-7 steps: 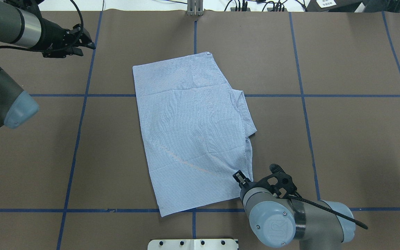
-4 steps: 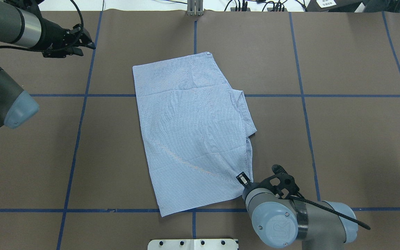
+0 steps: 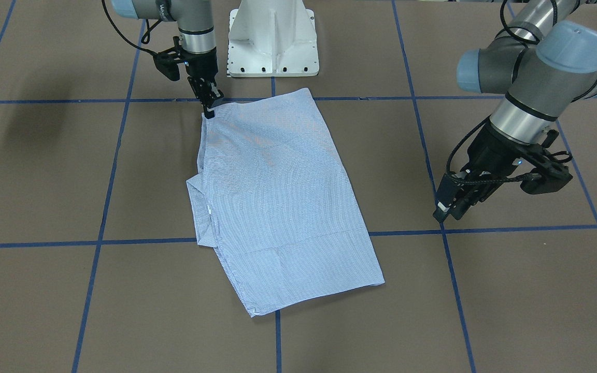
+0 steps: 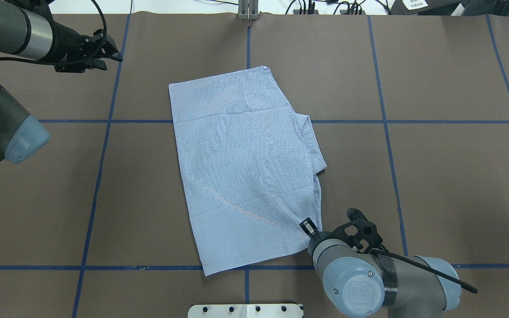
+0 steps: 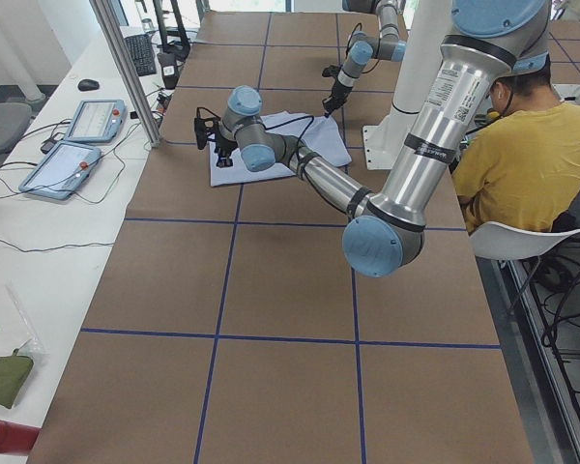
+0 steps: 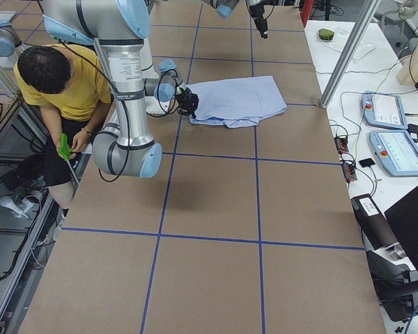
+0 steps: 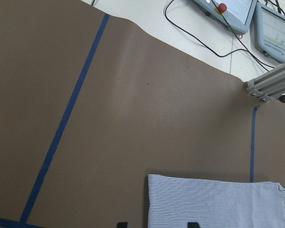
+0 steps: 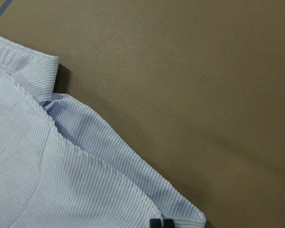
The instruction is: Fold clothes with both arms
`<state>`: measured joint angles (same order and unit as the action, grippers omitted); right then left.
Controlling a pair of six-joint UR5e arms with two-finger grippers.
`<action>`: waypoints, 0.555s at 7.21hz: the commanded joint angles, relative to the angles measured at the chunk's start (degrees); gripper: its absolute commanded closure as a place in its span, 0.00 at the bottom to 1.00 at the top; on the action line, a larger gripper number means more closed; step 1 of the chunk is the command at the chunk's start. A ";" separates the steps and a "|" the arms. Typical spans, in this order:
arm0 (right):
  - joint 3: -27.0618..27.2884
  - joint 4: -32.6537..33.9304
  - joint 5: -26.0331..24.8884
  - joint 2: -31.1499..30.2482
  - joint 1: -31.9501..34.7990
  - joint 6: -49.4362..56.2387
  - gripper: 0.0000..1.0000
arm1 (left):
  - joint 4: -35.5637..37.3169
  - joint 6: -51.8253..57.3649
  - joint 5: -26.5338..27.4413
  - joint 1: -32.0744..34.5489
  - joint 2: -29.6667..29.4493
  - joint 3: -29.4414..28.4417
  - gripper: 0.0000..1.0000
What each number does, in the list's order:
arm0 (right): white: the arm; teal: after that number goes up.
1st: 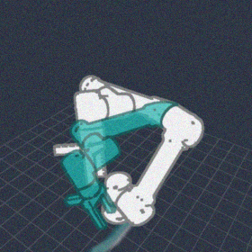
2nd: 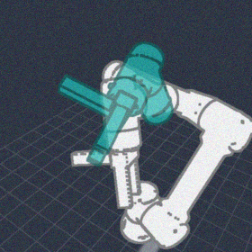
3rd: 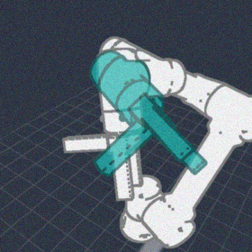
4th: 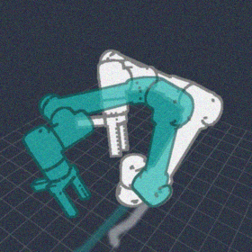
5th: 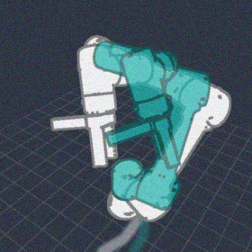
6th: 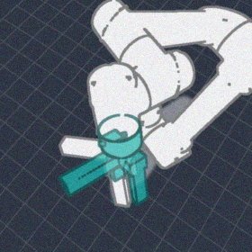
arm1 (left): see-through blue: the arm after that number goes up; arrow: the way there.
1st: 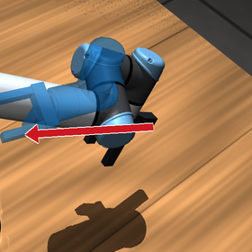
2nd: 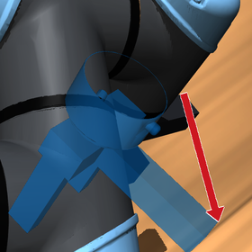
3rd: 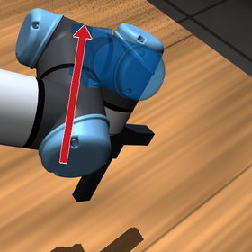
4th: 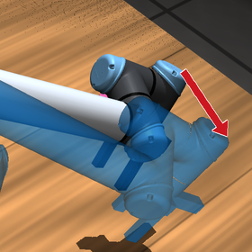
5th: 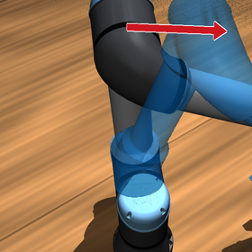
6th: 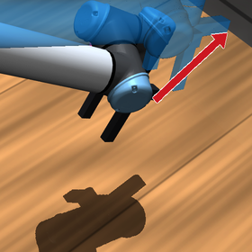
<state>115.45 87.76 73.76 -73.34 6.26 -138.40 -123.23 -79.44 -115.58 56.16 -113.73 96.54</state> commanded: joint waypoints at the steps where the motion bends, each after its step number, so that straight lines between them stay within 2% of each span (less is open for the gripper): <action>1: 1.01 0.22 -0.02 -0.05 -1.51 -0.03 1.00 | 0.00 -0.01 0.00 0.00 0.00 0.14 0.48; 4: 1.01 0.40 -0.37 -0.84 -2.83 -0.03 1.00 | 0.00 -0.10 0.00 0.00 0.08 0.23 0.48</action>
<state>116.43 88.07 73.56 -73.89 3.69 -138.43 -123.22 -79.51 -115.58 56.16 -113.72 96.75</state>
